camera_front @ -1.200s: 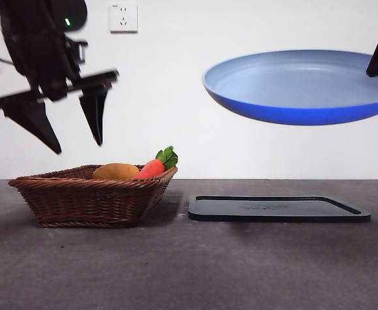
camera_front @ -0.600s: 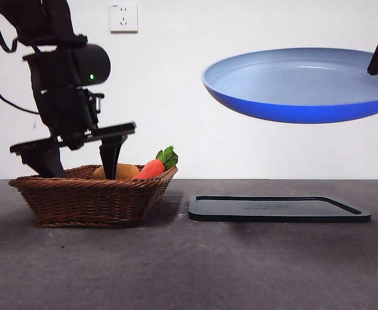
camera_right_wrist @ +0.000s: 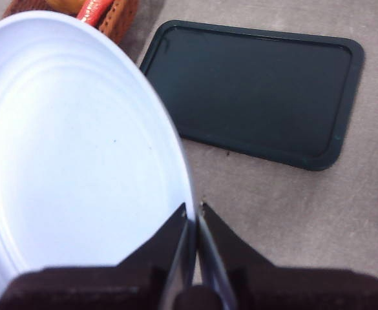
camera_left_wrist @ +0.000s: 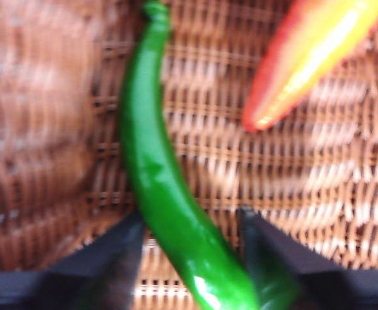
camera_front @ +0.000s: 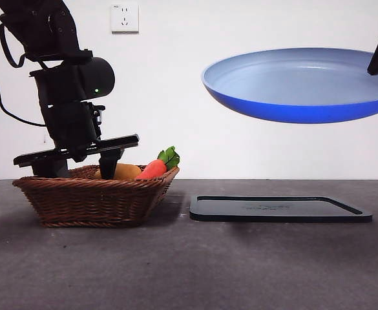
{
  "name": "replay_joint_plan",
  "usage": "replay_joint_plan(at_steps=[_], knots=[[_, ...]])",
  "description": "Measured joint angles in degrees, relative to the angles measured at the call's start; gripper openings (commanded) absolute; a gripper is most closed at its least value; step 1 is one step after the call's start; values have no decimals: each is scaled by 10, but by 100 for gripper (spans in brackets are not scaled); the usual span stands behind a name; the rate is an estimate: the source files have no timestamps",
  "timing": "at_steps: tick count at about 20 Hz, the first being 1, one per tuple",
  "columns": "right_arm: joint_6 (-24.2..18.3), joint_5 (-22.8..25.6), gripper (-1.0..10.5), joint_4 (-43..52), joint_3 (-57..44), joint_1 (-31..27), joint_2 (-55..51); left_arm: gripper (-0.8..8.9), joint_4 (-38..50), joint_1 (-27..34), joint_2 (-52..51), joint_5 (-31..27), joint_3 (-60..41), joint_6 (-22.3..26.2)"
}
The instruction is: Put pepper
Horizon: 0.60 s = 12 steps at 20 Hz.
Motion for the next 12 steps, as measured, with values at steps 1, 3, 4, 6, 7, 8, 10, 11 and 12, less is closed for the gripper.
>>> replay_joint_plan(at_steps=[1,3,4,6,7,8,10,11,12], knots=[[0,0,6,0,0,0,0,153,0,0,0,0,0,-4],[0,0,6,1,0,0,0,124,1,0,0,5,0,-14],[0,0,6,1,0,0,0,124,3,2,0,12,0,-18],[0,0,6,2,0,0,0,124,7,1,0,16,0,-20],[0,0,6,2,0,0,0,123,7,1,0,16,0,-22],[0,0,6,2,0,0,0,123,7,1,-2,16,0,-22],[0,0,6,2,0,0,0,123,7,1,-10,16,0,-22],[0,0,6,2,0,0,0,124,7,1,-18,17,0,-22],[0,0,6,2,0,0,0,124,6,1,-30,18,0,-22]])
